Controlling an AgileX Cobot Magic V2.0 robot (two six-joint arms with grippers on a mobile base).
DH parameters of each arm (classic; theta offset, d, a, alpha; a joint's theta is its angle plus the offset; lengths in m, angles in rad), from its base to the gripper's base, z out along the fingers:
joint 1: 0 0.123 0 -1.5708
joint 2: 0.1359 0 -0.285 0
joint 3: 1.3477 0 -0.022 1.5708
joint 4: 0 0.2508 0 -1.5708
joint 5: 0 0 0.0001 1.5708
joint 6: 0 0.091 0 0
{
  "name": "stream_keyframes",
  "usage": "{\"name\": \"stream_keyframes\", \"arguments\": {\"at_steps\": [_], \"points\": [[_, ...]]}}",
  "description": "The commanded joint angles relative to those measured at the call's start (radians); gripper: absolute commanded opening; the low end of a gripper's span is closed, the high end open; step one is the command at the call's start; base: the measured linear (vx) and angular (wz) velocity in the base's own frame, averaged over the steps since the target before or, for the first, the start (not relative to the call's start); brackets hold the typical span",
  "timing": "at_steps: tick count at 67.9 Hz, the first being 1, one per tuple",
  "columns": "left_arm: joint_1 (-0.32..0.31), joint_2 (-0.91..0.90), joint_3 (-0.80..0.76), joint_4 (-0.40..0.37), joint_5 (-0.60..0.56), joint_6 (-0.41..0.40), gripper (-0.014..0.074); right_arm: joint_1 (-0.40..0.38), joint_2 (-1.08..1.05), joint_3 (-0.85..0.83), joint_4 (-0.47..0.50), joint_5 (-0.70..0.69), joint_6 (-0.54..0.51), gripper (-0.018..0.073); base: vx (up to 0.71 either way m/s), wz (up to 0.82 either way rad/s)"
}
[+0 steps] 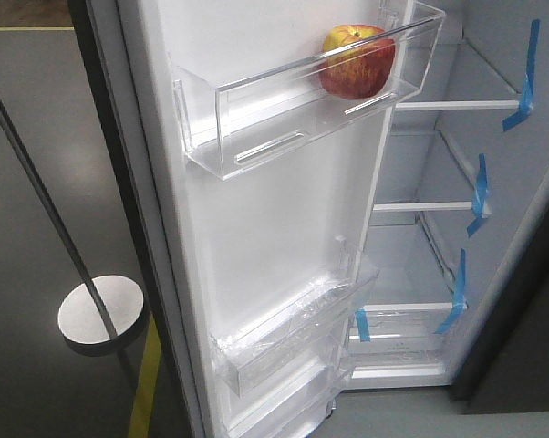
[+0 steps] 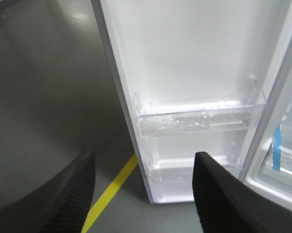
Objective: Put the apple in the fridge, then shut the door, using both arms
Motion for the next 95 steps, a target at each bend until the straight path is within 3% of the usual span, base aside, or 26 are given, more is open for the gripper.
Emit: {"name": "stream_keyframes", "arguments": {"at_steps": [1,15,79,88,95], "points": [[-0.003,-0.015,0.013,-0.004,-0.077,-0.001,-0.0006,-0.002,-0.006,-0.007,-0.03,-0.006,0.048,0.0422,0.0,0.0],[-0.003,-0.015,0.013,-0.004,-0.077,-0.001,-0.0006,-0.002,-0.019,-0.008,-0.068,0.04,0.046,0.0422,0.0,0.0],[-0.003,-0.015,0.013,-0.004,-0.078,-0.001,-0.0006,-0.002,-0.019,-0.008,-0.068,0.13,0.036,0.0422,0.0,0.0],[-0.003,-0.015,0.013,-0.006,-0.103,-0.003,-0.0006,-0.002,-0.019,-0.008,-0.068,0.13,0.036,0.0422,0.0,0.0],[-0.003,-0.015,0.013,-0.032,-0.182,-0.06,-0.0006,-0.002,-0.019,-0.008,-0.068,0.13,0.036,0.0422,0.0,0.0]]}}
